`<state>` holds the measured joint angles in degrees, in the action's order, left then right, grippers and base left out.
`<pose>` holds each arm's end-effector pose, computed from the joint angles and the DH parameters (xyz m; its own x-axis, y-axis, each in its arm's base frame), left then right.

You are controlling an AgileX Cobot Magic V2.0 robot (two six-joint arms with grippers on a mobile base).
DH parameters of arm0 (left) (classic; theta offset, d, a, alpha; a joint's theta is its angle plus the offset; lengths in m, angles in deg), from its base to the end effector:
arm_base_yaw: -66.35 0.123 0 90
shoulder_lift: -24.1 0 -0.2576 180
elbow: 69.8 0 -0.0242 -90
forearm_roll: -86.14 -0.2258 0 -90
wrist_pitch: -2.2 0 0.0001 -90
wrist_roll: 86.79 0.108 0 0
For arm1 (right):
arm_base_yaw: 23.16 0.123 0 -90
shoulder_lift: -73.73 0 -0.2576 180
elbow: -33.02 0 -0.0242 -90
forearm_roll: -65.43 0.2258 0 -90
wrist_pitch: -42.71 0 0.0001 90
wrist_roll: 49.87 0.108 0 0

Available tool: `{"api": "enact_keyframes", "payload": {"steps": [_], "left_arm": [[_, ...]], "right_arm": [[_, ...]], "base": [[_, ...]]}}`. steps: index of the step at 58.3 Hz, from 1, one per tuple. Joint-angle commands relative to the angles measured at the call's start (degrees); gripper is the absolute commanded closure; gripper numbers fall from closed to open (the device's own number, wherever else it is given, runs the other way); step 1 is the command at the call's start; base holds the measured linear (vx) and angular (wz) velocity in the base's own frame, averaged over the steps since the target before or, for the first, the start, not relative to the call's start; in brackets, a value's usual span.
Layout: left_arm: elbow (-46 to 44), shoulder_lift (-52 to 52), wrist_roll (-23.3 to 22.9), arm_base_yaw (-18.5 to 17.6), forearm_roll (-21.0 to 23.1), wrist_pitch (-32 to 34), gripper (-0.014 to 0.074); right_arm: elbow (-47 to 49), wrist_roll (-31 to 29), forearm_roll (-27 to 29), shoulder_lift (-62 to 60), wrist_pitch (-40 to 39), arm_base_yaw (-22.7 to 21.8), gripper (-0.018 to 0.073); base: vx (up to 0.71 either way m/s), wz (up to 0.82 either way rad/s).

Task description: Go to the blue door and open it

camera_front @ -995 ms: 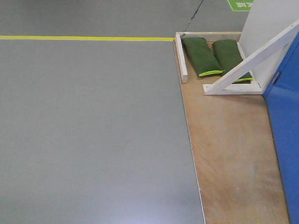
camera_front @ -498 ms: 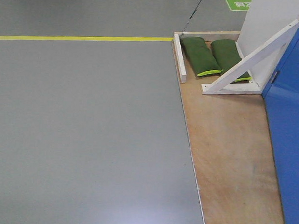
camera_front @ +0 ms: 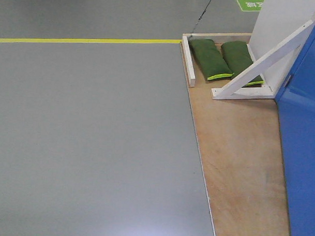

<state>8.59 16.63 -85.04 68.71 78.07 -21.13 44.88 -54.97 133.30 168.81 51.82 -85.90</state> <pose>0.0697 0.0089 0.1618 -0.3358 0.1454 -0.9307 -0.0407 0.9849 0.1685 0.1748 -0.3046 0.4364 0.7328 0.4936 -0.4683 0.3513 0.3149 0.8817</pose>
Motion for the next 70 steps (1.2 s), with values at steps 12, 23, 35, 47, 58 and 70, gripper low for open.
{"api": "enact_keyframes", "payload": {"steps": [12,23,35,47,58,70], "left_arm": [[-0.2,0.5,-0.1,0.1,-0.1,4.4,0.0526],[-0.2,0.5,-0.1,0.1,-0.1,4.4,0.0526],[-0.2,0.5,-0.1,0.1,-0.1,4.4,0.0526],[-0.2,0.5,-0.1,0.1,-0.1,4.4,0.0526],[-0.2,0.5,-0.1,0.1,-0.1,4.4,0.0526],[-0.2,0.5,-0.1,0.1,-0.1,4.4,0.0526]], "right_arm": [[2.5,-1.4,0.0,-3.1,17.2,3.2,0.0570],[2.5,-1.4,0.0,-3.1,23.2,3.2,0.0570],[2.5,-1.4,0.0,-3.1,29.8,3.2,0.0570],[2.5,-1.4,0.0,-3.1,38.1,3.2,0.0570],[2.5,-1.4,0.0,-3.1,45.5,3.2,0.0570],[2.5,-1.4,0.0,-3.7,51.6,3.2,0.0570]], "base": [[0.00,0.00],[0.00,-0.02],[0.00,-0.02],[0.00,-0.01],[0.00,-0.01],[0.00,0.00]]}}
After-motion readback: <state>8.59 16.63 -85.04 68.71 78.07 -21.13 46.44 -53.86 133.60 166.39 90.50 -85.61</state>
